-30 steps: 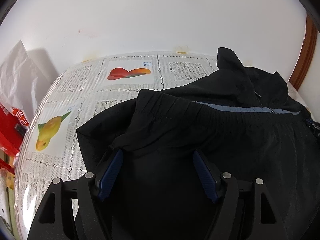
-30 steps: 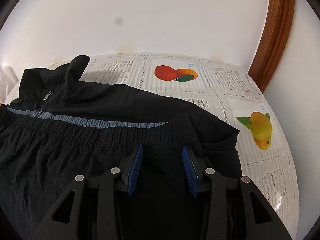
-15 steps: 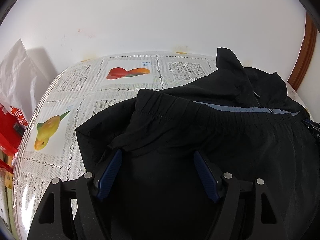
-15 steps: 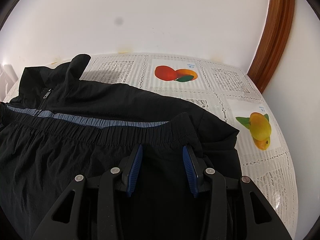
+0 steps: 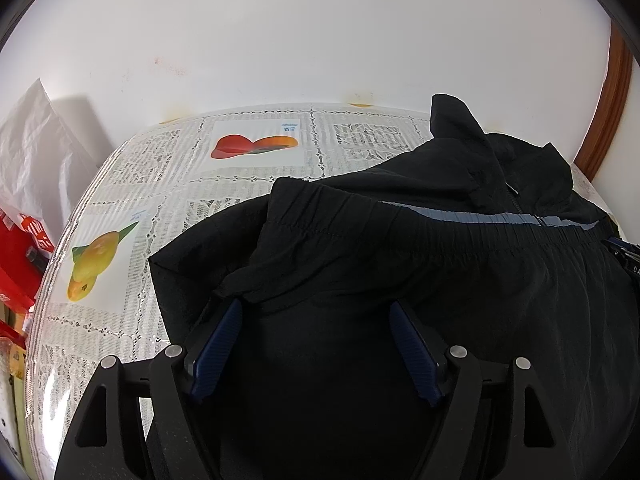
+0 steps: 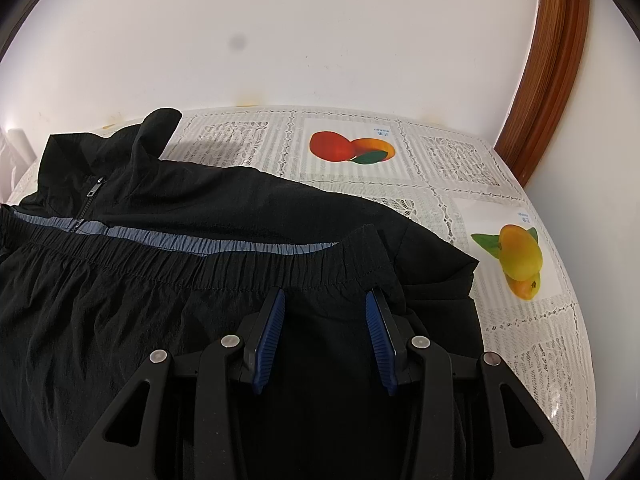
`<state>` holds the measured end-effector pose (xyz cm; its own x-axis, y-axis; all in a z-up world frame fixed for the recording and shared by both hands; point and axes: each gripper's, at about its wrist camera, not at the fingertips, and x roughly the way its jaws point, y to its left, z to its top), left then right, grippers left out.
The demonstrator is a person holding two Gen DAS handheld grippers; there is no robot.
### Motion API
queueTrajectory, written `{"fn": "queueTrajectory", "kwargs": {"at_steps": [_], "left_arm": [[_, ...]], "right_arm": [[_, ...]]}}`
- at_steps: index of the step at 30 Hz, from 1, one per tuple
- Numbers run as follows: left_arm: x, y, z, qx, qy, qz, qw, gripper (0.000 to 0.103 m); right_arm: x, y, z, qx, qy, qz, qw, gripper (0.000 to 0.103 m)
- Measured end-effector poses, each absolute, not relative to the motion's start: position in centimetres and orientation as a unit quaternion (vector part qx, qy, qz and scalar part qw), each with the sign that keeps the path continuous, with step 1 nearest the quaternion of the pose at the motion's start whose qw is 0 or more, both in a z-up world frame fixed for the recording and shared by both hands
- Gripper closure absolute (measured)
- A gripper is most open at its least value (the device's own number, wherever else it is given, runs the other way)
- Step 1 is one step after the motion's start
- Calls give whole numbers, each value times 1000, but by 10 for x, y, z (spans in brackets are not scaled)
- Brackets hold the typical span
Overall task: Fold large clothes
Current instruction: 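Lower the folded hem onto the collar with both grippers and hold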
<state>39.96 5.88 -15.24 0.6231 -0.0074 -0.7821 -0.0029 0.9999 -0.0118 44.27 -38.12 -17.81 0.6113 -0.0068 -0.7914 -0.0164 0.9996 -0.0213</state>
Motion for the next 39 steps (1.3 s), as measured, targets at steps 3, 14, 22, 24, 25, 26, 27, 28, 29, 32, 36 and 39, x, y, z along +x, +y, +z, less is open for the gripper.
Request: {"fn": "queueTrajectory", "kwargs": {"at_steps": [3, 14, 22, 24, 25, 26, 27, 28, 29, 32, 36, 39], "left_arm": [[400, 59, -152, -6, 434, -1, 901, 28], [399, 59, -152, -6, 434, -1, 901, 28], [398, 60, -152, -6, 434, -1, 901, 27], [398, 59, -152, -6, 434, -1, 901, 27], [398, 59, -152, -6, 434, -1, 901, 27], [398, 59, -152, -6, 434, -1, 901, 27], [398, 60, -152, -7, 434, -1, 901, 27], [398, 60, -152, -7, 434, -1, 901, 27], [398, 60, -152, -7, 434, -1, 901, 27], [398, 58, -152, -6, 434, -2, 901, 26], [399, 51, -154, 7, 439, 2, 899, 23], [401, 46, -154, 5, 439, 2, 898, 22]], "right_arm": [[443, -381, -178, -13, 441, 3, 897, 61], [442, -381, -178, -12, 441, 3, 897, 61], [442, -381, -178, -11, 441, 3, 897, 61], [442, -381, -178, -11, 441, 3, 897, 61], [442, -381, -178, -11, 441, 3, 897, 61], [442, -380, -178, -11, 441, 3, 897, 61], [442, -381, -178, -11, 441, 3, 897, 61], [442, -381, -178, -11, 441, 3, 897, 61], [442, -381, -178, -10, 441, 4, 897, 61], [441, -383, -178, -5, 440, 5, 898, 61], [443, -386, -178, 3, 443, 13, 896, 60], [444, -394, -179, 17, 444, 26, 896, 60]]}}
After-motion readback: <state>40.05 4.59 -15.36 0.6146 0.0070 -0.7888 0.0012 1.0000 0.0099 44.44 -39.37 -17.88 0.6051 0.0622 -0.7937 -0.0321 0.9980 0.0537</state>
